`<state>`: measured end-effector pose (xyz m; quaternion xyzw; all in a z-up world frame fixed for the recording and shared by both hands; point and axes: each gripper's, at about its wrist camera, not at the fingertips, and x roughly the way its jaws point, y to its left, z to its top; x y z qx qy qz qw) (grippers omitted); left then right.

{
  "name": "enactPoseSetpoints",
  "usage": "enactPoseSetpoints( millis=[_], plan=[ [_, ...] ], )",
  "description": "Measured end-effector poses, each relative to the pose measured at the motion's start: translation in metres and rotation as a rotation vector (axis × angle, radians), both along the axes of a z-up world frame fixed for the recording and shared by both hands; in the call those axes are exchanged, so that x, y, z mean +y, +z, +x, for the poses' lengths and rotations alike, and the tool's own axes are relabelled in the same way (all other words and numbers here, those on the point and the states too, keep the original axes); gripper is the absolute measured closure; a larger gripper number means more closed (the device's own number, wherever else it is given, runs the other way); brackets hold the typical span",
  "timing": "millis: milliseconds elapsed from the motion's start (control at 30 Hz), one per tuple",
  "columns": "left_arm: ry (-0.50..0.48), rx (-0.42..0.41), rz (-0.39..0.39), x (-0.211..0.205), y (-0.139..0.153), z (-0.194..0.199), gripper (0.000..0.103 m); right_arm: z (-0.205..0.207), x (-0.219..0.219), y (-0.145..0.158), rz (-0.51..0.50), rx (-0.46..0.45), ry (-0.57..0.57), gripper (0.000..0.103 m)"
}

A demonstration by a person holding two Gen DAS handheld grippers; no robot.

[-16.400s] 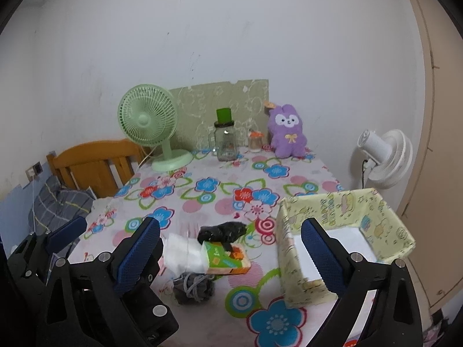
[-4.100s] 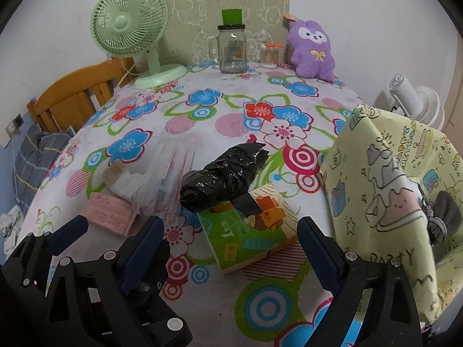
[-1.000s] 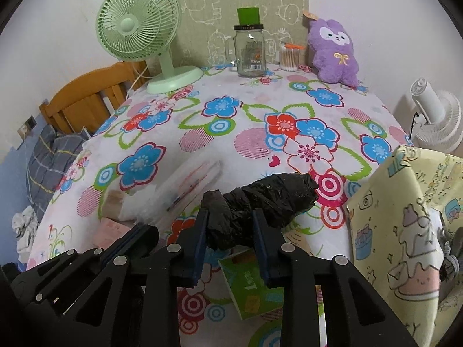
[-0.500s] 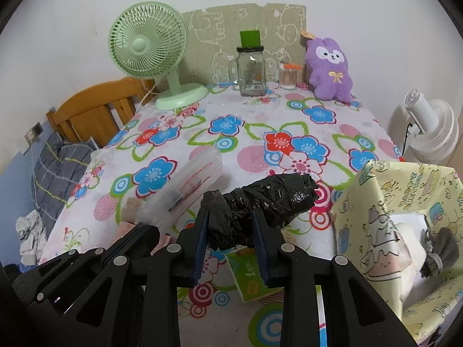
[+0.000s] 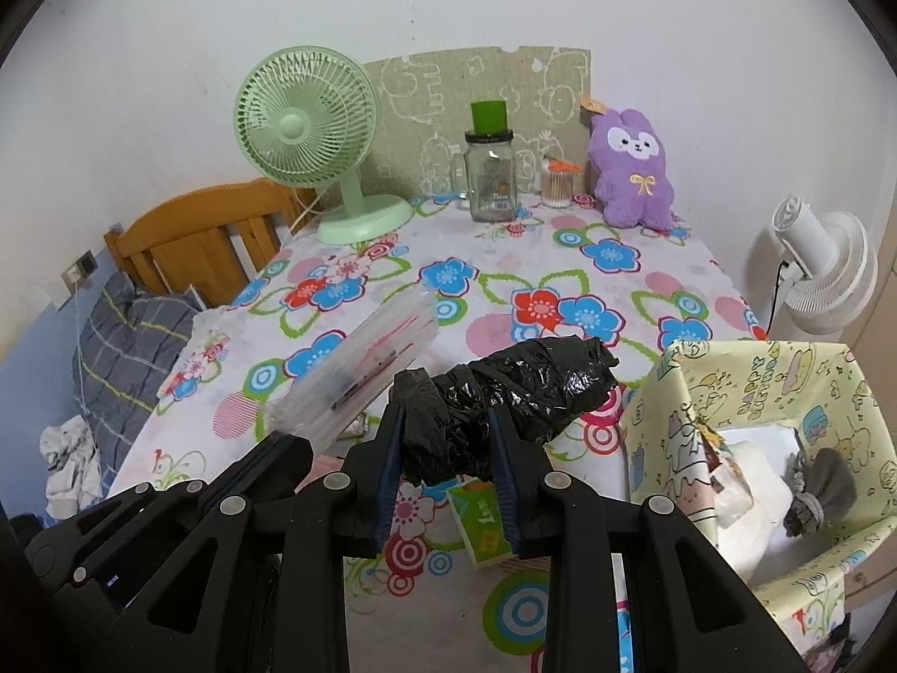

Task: Organize soft objects
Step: 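Carry the black bundle with the right tool toward the gift box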

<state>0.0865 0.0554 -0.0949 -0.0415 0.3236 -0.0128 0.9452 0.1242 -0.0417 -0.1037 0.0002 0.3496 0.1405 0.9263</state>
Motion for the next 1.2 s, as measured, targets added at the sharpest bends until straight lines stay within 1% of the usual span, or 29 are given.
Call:
enactPoseSetpoints(
  millis=[400,833,1067,1200],
  plan=[
    [-0.003,-0.039,0.003,-0.009,0.016,-0.016,0.103,-0.016,-0.007,0.017,0.012,-0.036,0.007,0.070],
    [-0.031,-0.068,0.010,-0.028,0.028,-0.021,0.103,-0.024,-0.029,0.031,0.016,-0.069,-0.011,0.070],
    [-0.041,-0.070,0.022,-0.037,0.029,-0.021,0.103,-0.026,-0.038,0.032,0.025,-0.071,-0.018,0.070],
    [-0.042,-0.053,0.020,-0.036,0.025,-0.020,0.103,-0.026,-0.039,0.029,0.029,-0.061,-0.021,0.070]
  ],
)
